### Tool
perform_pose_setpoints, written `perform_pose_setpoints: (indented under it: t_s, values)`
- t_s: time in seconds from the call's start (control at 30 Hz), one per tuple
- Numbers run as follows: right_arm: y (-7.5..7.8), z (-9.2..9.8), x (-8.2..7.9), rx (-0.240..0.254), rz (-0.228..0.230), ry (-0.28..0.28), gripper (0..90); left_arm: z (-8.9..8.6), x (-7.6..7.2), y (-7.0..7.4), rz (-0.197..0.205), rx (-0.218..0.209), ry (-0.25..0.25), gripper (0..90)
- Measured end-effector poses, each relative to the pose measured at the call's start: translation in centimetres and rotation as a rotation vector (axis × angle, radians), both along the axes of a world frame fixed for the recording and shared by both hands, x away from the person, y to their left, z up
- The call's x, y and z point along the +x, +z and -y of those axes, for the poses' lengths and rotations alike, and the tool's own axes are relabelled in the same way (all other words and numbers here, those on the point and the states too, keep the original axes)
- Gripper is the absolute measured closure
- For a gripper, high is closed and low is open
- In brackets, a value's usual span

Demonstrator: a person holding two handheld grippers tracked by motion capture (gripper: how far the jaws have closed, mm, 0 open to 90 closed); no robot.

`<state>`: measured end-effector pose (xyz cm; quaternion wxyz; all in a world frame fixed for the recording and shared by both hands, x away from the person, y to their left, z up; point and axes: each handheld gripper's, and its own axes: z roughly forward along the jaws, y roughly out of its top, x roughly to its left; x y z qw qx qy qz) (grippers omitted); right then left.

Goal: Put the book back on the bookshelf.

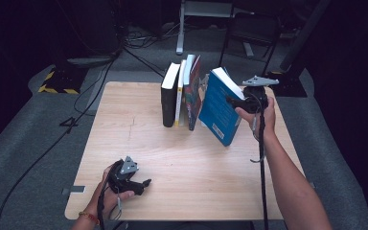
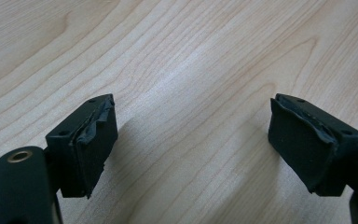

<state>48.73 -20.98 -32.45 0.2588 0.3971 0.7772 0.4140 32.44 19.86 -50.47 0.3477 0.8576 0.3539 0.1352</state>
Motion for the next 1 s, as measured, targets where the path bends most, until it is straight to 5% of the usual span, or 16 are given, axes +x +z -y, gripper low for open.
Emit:
perform_pose_setpoints:
  t_s: [0.37,0.73,1.0]
  values:
    - [1.1,-0.1,0.6,-0.035,-0.078,0.011,53.5,0.0,0.0,0.0,-0.001,0.0,0.0,15.9]
    - [1.7,-0.9,1.3,-0.062,-0.104,0.005,60.3,0.0,0.0,0.0,-0.001,0.0,0.0,15.9]
    - [3.1,-1.8,2.7,-0.066,-0.113,-0.058,60.4,0.0,0.0,0.0,-0.002,0.0,-0.001,15.9]
